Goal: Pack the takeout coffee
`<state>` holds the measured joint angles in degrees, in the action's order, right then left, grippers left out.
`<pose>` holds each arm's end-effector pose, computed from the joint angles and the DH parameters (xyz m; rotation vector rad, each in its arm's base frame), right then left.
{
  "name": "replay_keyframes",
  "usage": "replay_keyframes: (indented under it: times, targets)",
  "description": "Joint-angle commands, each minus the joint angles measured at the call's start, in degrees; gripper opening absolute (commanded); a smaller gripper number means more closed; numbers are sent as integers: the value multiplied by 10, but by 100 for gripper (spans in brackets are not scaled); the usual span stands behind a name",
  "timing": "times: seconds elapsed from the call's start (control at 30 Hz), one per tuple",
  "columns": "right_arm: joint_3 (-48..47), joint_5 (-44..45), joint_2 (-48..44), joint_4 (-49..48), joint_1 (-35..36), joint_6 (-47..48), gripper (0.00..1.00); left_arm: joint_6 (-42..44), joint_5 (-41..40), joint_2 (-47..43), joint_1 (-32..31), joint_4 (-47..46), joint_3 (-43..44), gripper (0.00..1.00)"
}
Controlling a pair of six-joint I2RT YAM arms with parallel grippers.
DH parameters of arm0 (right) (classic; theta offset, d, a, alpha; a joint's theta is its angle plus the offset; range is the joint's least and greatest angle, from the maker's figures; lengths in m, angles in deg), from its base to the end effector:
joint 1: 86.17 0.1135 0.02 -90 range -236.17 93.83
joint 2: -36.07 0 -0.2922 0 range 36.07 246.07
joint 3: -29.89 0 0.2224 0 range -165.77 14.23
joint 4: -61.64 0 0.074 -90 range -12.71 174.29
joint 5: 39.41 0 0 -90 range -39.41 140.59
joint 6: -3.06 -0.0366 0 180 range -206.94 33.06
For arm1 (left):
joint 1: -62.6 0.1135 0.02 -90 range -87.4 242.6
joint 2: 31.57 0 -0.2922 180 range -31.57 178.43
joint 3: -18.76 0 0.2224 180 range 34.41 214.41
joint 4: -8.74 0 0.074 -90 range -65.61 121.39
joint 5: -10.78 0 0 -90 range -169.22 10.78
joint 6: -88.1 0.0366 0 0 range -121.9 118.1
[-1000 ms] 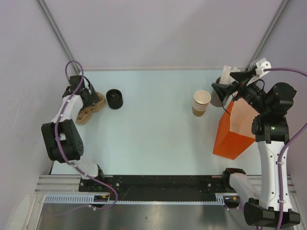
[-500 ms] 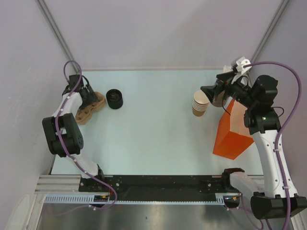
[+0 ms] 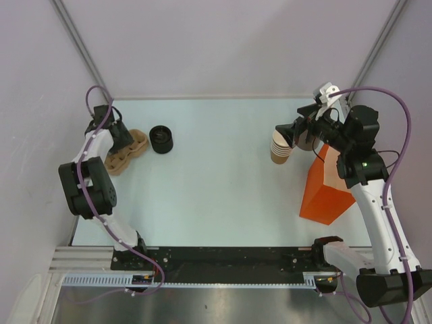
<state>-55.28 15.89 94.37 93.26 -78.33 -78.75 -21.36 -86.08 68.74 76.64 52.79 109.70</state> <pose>0.1642 0.0436 0.4540 -0.6776 1.5178 0.4946 0.3457 0.0910 0.2762 -0.7668 2.3763 0.1104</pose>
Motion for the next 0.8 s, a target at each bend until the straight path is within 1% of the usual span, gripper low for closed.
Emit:
replay_keyframes:
  times: [0.0, 0.13, 0.23, 0.47, 0.53, 0.57, 0.63, 0.77]
  targets:
    - [0, 9, -3, -16, 3, 9, 100, 0, 2, 16, 4, 0, 32, 65]
    - [0, 9, -2, -15, 3, 9, 100, 2, 2, 20, 3, 2, 37, 65]
    - [1, 9, -2, -14, 3, 10, 100, 4, 3, 22, 4, 2, 38, 63]
    - [3, 9, -1, -16, 4, 10, 100, 7, 4, 24, 5, 2, 40, 43]
    - [3, 9, -2, -17, 4, 10, 100, 8, 4, 24, 4, 3, 43, 41]
    - [3, 9, -1, -16, 3, 10, 100, 9, 4, 24, 4, 3, 43, 38]
    - [4, 9, -2, -17, 3, 10, 100, 10, 3, 23, 5, 4, 43, 36]
    - [6, 9, -2, -17, 3, 10, 100, 14, 2, 19, 5, 5, 45, 36]
